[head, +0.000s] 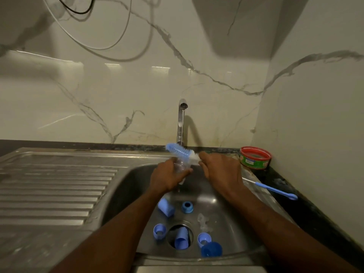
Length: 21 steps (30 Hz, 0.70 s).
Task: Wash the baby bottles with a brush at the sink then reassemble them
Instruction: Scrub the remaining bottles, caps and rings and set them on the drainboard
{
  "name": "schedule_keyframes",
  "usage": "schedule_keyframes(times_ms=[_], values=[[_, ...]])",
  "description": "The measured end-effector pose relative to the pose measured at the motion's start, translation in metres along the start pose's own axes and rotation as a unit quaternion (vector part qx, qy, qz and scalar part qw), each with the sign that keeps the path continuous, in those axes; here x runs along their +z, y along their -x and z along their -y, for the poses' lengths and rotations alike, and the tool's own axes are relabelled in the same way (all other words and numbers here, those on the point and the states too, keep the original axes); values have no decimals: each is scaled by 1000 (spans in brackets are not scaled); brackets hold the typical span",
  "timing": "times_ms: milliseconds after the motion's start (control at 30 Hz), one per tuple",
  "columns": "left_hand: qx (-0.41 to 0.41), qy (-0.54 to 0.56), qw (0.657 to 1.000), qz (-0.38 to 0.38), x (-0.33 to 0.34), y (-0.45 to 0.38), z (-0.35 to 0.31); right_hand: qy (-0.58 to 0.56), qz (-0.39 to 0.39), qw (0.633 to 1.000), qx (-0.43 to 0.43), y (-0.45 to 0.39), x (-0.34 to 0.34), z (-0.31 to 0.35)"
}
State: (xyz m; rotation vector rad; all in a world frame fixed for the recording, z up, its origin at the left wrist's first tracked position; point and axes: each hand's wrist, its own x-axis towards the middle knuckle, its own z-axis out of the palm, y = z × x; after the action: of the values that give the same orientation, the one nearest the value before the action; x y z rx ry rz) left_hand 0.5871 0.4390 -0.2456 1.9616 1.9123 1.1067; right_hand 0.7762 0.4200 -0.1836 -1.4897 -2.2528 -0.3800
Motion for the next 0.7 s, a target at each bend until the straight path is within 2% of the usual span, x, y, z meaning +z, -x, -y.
schedule_keyframes(times_ms=[100, 167, 267, 433, 533, 700], values=[[-36, -23, 999, -31, -10, 1, 10, -15, -11, 1000, 12, 6, 1, -12], [-16, -25, 999, -27, -12, 3, 12, 3, -35, 999, 1, 8, 3, -13], [32, 42, 999, 1, -9, 5, 6, -6, -56, 998, 20, 7, 2, -6], [99, 135, 980, 108, -4, 7, 3, -61, -47, 995, 69, 6, 3, -9], [88, 203, 970, 102, -9, 2, 4, -80, -13, 989, 120, 5, 0, -24], [96, 241, 962, 86, -12, 0, 2, -73, 20, 985, 155, 2, 0, -29]])
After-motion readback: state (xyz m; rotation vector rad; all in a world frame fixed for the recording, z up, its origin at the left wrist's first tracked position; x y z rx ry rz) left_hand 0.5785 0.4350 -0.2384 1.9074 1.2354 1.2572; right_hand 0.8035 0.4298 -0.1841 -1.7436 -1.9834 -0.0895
